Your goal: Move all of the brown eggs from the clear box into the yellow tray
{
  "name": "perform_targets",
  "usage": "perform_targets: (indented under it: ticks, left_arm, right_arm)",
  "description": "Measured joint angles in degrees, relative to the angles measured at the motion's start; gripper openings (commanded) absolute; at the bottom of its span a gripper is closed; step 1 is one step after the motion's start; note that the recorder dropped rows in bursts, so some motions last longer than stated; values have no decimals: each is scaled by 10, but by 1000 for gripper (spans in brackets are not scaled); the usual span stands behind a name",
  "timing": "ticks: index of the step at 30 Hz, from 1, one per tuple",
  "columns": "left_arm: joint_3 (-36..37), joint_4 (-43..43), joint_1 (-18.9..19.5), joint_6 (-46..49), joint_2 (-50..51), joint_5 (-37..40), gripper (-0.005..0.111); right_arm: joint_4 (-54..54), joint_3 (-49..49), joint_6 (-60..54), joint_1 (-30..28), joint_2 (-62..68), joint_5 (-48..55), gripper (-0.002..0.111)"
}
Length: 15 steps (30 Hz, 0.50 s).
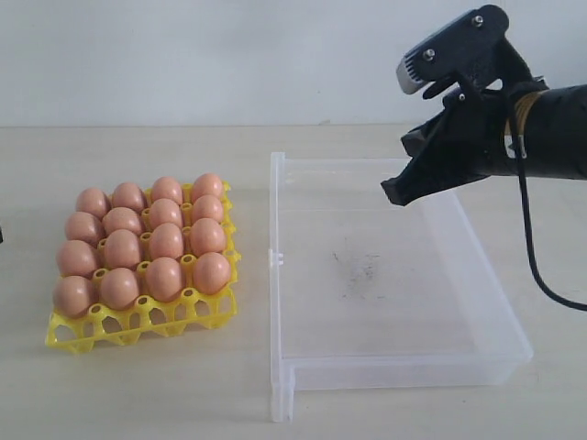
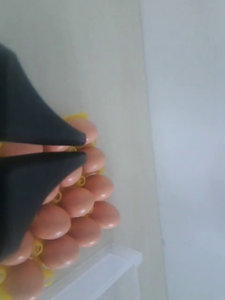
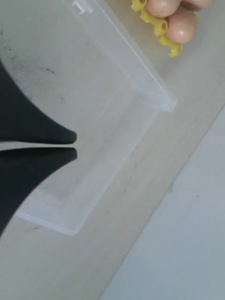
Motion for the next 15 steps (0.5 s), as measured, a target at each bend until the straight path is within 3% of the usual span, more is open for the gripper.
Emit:
perform_targets:
  ticks: [15]
  left_arm:
    - [0,0,0,0,-24,1,4]
  right_arm:
    - [12,0,72,-1,-1,77,0]
